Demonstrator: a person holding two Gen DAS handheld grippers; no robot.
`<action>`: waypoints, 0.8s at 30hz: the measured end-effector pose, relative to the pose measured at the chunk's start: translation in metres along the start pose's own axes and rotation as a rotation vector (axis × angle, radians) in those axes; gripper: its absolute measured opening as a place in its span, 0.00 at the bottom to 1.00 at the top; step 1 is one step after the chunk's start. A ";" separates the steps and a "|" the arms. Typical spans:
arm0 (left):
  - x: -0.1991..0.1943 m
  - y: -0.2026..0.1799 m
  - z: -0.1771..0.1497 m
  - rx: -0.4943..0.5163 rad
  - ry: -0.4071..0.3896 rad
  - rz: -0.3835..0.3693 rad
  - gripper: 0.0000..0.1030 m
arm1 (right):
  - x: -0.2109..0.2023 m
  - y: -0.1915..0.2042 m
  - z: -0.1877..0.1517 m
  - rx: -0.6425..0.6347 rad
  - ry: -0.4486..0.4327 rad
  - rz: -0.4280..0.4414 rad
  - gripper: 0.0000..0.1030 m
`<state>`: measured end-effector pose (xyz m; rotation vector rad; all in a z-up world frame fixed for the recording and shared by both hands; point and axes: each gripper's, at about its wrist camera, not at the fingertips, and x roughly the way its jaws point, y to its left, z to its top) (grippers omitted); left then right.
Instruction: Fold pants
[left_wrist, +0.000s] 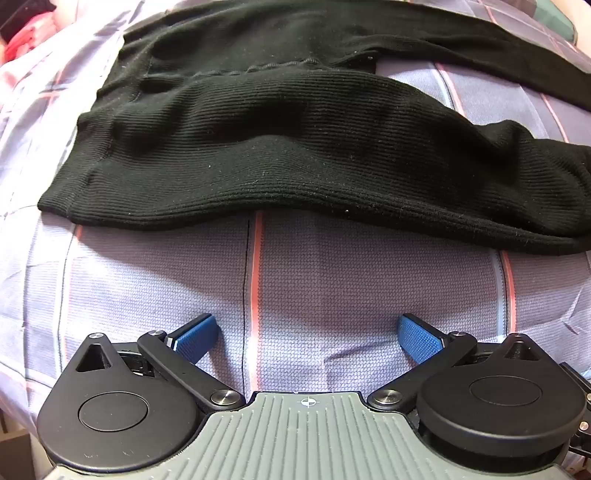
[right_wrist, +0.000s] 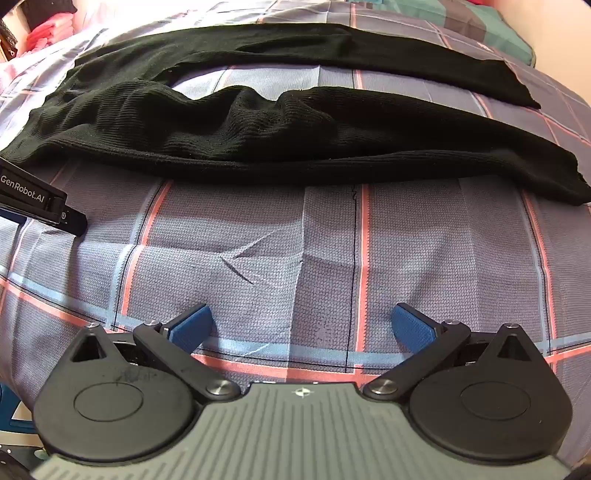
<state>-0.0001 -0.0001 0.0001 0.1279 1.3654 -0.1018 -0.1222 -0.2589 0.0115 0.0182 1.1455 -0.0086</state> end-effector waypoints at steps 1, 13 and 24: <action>0.000 0.000 0.000 -0.001 -0.002 -0.004 1.00 | 0.000 0.000 0.000 0.001 0.001 0.001 1.00; -0.007 -0.008 -0.004 0.003 0.009 0.001 1.00 | 0.001 0.001 0.002 0.000 0.013 0.001 1.00; 0.000 0.000 0.002 -0.001 0.013 -0.002 1.00 | 0.001 0.001 0.001 0.000 0.008 -0.001 1.00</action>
